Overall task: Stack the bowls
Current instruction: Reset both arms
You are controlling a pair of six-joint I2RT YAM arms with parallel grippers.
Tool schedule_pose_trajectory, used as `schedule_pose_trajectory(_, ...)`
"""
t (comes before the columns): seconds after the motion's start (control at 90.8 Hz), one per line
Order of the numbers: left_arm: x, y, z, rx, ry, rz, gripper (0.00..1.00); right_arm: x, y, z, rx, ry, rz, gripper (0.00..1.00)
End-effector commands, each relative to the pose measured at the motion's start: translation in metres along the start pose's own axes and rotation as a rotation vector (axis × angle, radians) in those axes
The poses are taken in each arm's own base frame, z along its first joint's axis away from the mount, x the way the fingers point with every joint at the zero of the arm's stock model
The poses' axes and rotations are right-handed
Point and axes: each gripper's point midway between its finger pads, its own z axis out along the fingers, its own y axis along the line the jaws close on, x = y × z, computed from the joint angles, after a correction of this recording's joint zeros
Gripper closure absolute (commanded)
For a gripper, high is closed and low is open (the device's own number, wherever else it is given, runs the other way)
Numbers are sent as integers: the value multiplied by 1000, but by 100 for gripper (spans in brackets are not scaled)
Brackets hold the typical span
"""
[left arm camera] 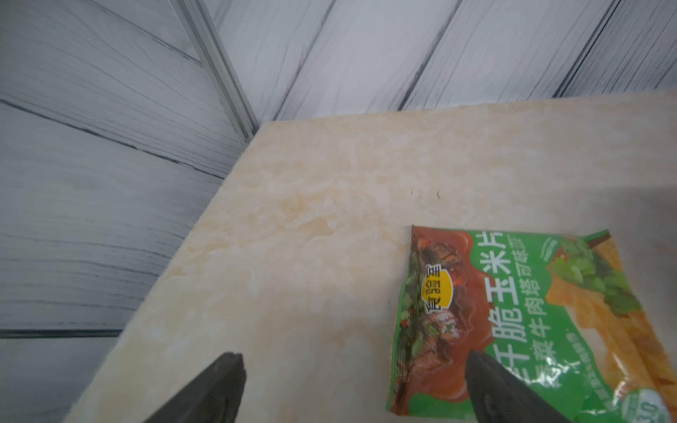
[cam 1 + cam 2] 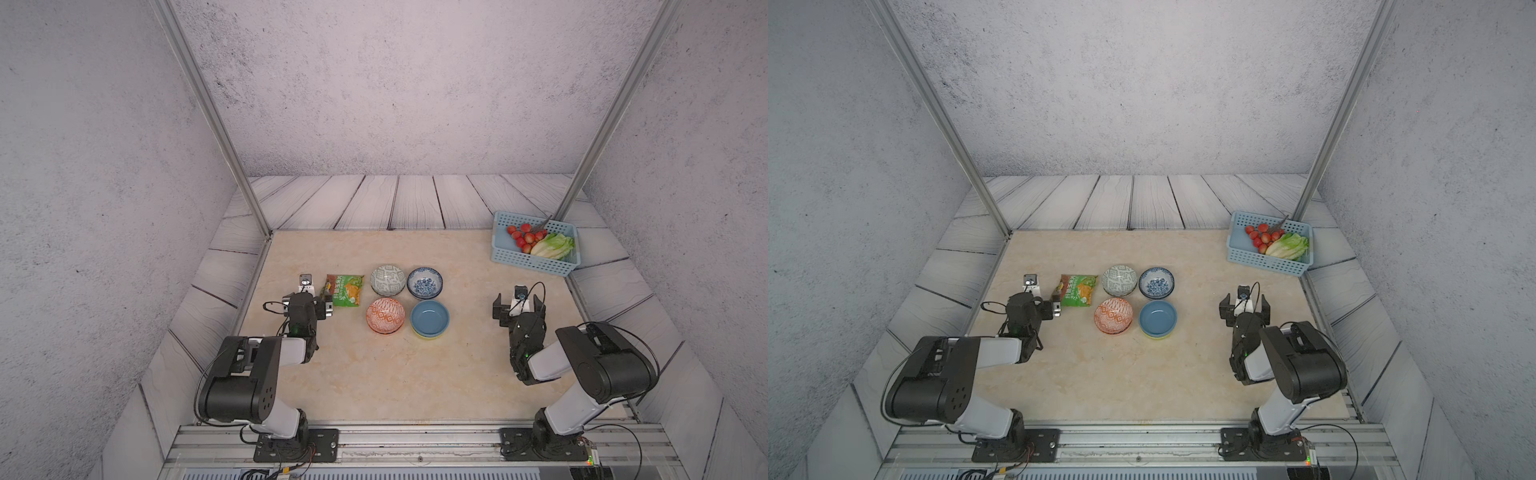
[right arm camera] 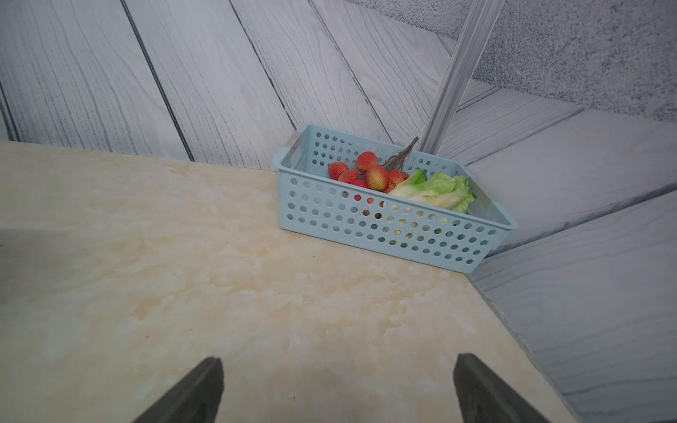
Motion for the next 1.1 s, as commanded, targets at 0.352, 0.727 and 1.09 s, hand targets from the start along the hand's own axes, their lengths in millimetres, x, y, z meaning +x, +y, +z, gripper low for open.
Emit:
schedule_pose_trajectory(0.352,-21,7,5,42,-22,-50,0,7,-3,28,-50,144,59,1)
schedule_pose_trajectory(0.727,-22,6,4,29,-29,-42,0,5,-3,26,-54,126,62,1)
schedule_pose_trajectory(1.09,-21,7,4,28,-29,-44,0,6,-6,31,-38,153,72,1)
